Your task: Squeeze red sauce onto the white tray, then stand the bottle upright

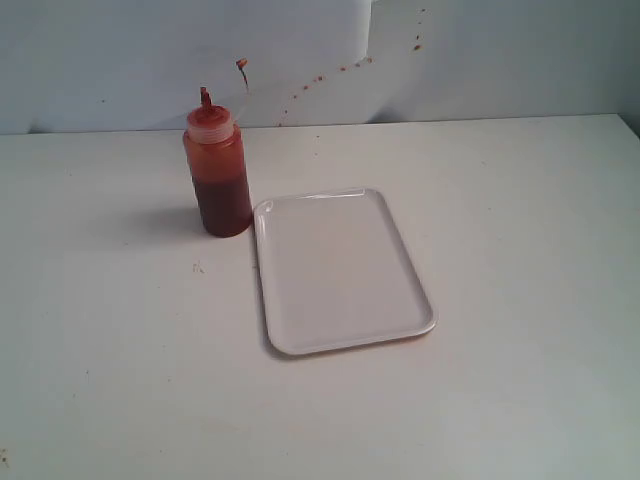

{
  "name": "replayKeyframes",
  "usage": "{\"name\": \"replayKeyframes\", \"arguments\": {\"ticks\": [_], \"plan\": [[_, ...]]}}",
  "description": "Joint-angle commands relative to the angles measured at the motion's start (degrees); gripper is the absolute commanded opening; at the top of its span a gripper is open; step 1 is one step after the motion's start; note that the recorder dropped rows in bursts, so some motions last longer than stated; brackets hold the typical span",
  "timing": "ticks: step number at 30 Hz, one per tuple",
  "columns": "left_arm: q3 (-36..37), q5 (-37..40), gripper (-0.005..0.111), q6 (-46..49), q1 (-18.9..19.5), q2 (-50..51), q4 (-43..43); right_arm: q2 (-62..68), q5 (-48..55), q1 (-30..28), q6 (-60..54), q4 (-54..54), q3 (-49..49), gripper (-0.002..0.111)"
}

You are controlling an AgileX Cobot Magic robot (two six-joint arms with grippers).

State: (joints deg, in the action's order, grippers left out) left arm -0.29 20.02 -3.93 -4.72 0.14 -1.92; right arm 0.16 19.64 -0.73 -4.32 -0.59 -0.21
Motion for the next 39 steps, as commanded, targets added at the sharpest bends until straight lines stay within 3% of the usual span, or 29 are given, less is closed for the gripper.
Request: {"name": "replayKeyframes", "arguments": {"ticks": [1, 34, 36, 37, 39], "plan": [[0.3, -0.5, 0.001, -0.1, 0.1, -0.1, -0.2, -0.2, 0.0, 0.1, 0.1, 0.3, 0.2, 0.0], [0.3, -0.5, 0.001, -0.1, 0.1, -0.1, -0.2, -0.2, 0.0, 0.1, 0.1, 0.3, 0.2, 0.0], [0.3, -1.7, 0.001, 3.9, 0.1, -0.1, -5.8, -0.2, 0.0, 0.1, 0.1, 0.3, 0.2, 0.0], [0.3, -5.3, 0.001, 3.9, 0.1, -0.1, -5.0, -0.2, 0.0, 0.1, 0.1, 0.3, 0.2, 0.0], [0.3, -14.7, 0.001, -1.4, 0.1, -0.1, 9.8, -0.2, 0.0, 0.1, 0.1, 0.3, 0.2, 0.0]]}}
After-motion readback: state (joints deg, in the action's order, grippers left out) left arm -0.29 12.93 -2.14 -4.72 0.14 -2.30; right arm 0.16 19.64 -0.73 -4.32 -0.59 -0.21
